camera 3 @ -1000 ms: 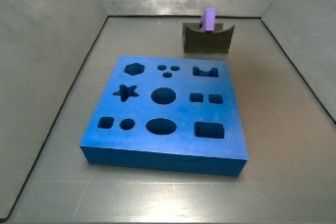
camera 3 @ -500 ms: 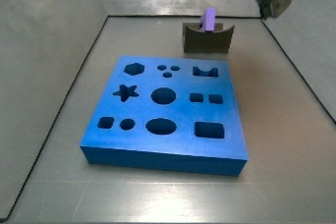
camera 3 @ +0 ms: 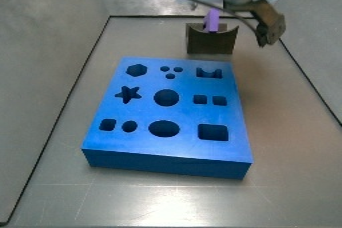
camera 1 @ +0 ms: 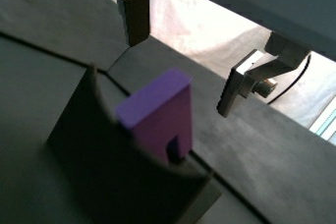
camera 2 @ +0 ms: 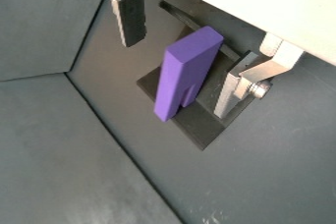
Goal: Pick up the double-square object. Move up. Rotate the double-square object. Place the double-square object on the fixture. Regrasp the double-square object. Move to above the board. Insert the double-square object.
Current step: Regrasp the double-square object, then rotate the double-square object.
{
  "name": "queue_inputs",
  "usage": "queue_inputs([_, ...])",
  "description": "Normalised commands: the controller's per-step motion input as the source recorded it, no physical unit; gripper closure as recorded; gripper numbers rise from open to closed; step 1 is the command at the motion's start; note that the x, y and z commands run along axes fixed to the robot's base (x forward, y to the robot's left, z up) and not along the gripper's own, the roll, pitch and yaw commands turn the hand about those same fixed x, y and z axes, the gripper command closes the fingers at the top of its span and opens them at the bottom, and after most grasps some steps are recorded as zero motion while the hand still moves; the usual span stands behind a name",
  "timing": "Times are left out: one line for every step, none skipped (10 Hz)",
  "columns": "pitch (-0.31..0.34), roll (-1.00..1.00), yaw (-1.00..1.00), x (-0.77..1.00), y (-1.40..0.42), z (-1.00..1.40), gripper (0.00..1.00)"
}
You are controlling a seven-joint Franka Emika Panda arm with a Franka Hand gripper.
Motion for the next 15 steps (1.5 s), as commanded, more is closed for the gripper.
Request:
queue_inputs([-0.108, 0.07, -0.02, 0.12, 0.03, -1.0, 0.0])
queue_inputs([-0.083, 0.07, -0.04, 0.1, 0.02, -0.81, 0.0])
queue_inputs([-0.052, 0.07, -0.05, 0.08, 0.01, -0.62, 0.0])
queue_inputs([-0.032, 0.06, -0.05, 0.08, 0.01, -0.49, 0.0])
queue_inputs([-0.02, 0.07, -0.04, 0.08, 0.01, -0.4, 0.0])
queue_inputs([0.0, 0.06, -0.02, 0.07, 0.0, -0.23, 0.0])
queue_inputs([0.012, 0.06, -0.02, 0.01, 0.0, -0.18, 0.0])
queue_inputs([0.013, 0.05, -0.02, 0.01, 0.0, -0.18, 0.0])
queue_inputs([0.013, 0.05, -0.01, 0.01, 0.0, -0.18, 0.0])
queue_inputs([0.014, 0.05, -0.01, 0.01, 0.0, -0.18, 0.0])
queue_inputs([0.0, 0.0, 0.0, 0.0, 0.0, 0.0, 1.0])
queue_inputs([0.0, 0.0, 0.0, -1.0, 0.12, 0.98, 1.0])
queue_inputs([-0.026, -0.03, 0.0, -1.0, 0.12, 0.98, 1.0])
queue_inputs([-0.04, -0.05, 0.01, -1.0, 0.11, 0.97, 1.0])
queue_inputs([-0.047, -0.08, 0.02, -1.0, 0.1, 0.96, 1.0])
